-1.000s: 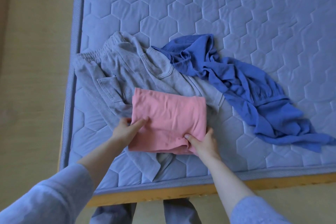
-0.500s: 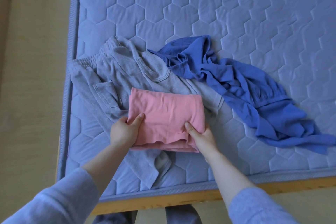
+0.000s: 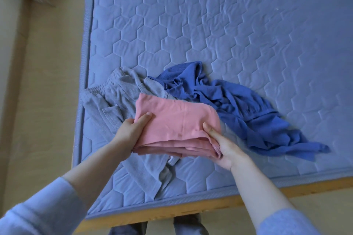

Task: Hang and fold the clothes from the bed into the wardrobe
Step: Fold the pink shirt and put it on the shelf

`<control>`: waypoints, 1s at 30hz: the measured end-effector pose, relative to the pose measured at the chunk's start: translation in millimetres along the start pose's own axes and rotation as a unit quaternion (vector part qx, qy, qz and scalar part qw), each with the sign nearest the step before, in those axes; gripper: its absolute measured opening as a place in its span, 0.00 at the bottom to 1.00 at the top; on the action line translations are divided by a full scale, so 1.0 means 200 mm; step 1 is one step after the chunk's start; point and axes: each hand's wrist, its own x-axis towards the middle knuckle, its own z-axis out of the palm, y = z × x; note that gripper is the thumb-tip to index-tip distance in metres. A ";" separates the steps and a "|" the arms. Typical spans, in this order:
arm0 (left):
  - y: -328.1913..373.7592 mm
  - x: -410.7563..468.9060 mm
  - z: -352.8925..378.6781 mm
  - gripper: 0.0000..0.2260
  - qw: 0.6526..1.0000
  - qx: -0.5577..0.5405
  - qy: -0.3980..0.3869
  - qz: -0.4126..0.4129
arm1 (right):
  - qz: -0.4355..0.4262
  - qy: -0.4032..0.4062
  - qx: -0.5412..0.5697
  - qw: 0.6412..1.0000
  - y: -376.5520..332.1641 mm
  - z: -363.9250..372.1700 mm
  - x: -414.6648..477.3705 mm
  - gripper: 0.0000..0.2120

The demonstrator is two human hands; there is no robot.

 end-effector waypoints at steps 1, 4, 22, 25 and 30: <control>0.07 -0.07 0.00 0.26 0.999 -0.015 -0.035 -0.003 | -0.012 0.009 0.003 1.000 -0.06 0.01 -0.07 0.17; 0.28 -0.32 0.03 0.30 0.987 -0.001 -0.156 0.035 | -0.053 0.026 0.007 0.998 -0.22 0.02 -0.28 0.26; 1.48 -1.76 0.25 0.31 0.889 -0.023 -0.257 0.379 | -0.409 0.063 -0.016 0.910 -1.11 -0.12 -2.07 0.31; 1.56 -1.93 0.20 0.33 0.852 -0.005 -0.289 0.436 | -0.460 0.043 -0.003 0.887 -1.07 -0.05 -2.33 0.33; 1.64 -2.17 0.05 0.31 0.805 0.006 -0.315 0.502 | -0.555 0.106 0.034 0.824 -0.97 0.18 -2.64 0.33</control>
